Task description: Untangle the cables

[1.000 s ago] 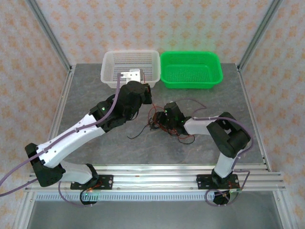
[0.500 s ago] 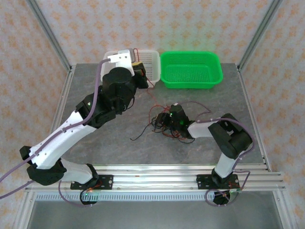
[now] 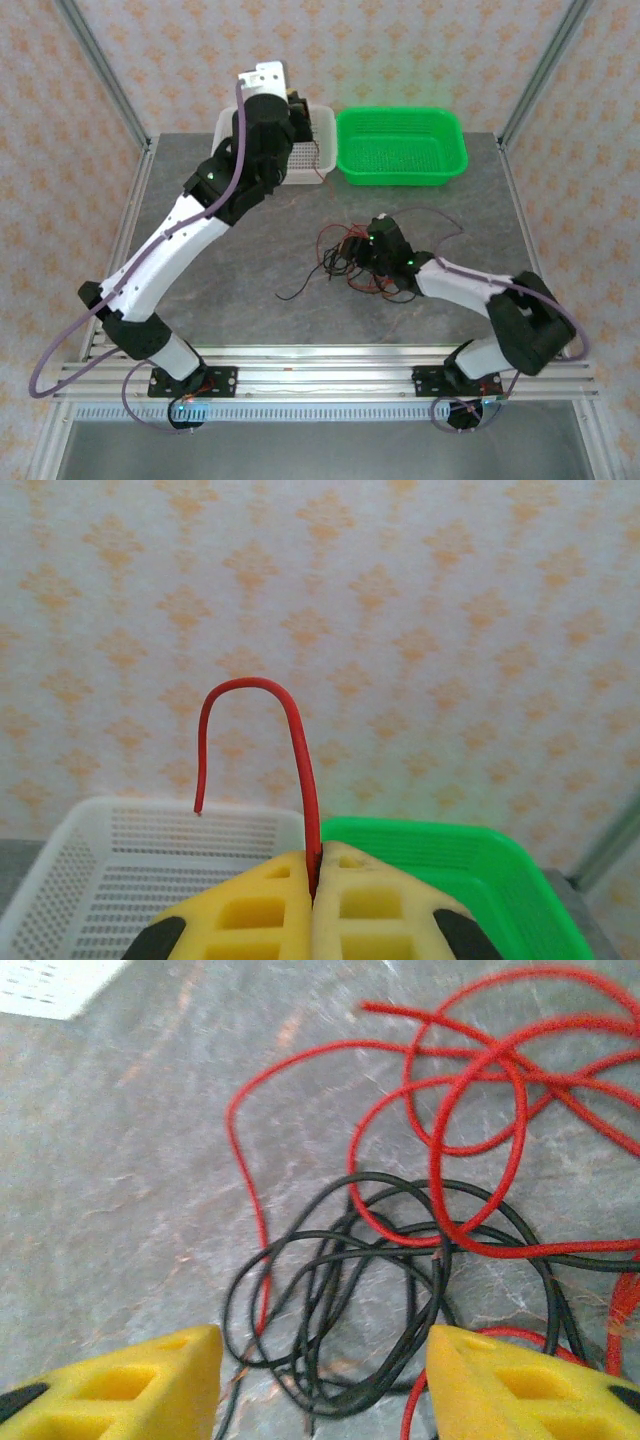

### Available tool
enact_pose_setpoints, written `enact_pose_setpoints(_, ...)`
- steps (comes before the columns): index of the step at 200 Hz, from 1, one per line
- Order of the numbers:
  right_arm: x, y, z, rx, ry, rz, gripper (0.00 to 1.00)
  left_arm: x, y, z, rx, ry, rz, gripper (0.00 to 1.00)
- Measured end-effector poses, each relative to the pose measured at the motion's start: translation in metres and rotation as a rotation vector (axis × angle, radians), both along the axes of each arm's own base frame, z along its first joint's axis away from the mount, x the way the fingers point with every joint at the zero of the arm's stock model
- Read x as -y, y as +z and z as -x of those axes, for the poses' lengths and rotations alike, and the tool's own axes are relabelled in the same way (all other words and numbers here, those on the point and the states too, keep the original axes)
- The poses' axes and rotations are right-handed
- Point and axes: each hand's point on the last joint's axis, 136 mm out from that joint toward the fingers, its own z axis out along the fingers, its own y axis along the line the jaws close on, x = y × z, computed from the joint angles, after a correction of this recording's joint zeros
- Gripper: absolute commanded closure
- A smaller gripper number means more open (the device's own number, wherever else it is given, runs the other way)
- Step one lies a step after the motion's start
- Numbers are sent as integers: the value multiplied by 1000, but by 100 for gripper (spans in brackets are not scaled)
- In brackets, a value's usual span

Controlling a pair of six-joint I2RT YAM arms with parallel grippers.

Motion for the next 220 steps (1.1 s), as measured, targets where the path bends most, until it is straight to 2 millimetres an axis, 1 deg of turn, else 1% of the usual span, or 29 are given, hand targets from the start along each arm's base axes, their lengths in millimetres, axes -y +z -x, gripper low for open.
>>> enact_pose_setpoints(20, 6, 28, 7, 52, 7, -15, 39, -15, -3, -24, 3, 44, -6, 100)
enact_pose_setpoints(37, 12, 50, 14, 96, 9, -32, 38, -18, -7, -43, 7, 63, -20, 100)
enact_pose_setpoints(60, 20, 69, 23, 134, 9, -52, 38, -24, -12, -72, 13, 99, -36, 100)
enact_pose_setpoints(83, 26, 74, 31, 142, 7, -55, 38, -33, -19, -105, 19, 132, -38, 100)
enact_pose_setpoints(108, 33, 64, 39, 121, 4, -37, 38, -50, -37, -138, 14, 183, -43, 100)
enact_pose_setpoints(134, 40, 50, 45, 87, -5, -6, 38, -67, -68, -172, -18, 227, -60, 100)
enact_pose_setpoints(150, 42, 46, 46, 79, -11, 7, 38, -73, -91, -193, -43, 236, -70, 100)
enact_pose_setpoints(162, 45, 44, 47, 76, -17, 15, 38, -78, -109, -205, -65, 245, -79, 100)
enact_pose_setpoints(194, 47, 41, 46, 72, -27, 34, 38, -84, -170, -233, -155, 245, -105, 100)
enact_pose_setpoints(209, 47, 34, 45, 57, -24, 51, 38, -84, -203, -245, -203, 236, -103, 100)
enact_pose_setpoints(220, 47, 27, 45, 41, -19, 69, 38, -85, -231, -253, -247, 229, -100, 100)
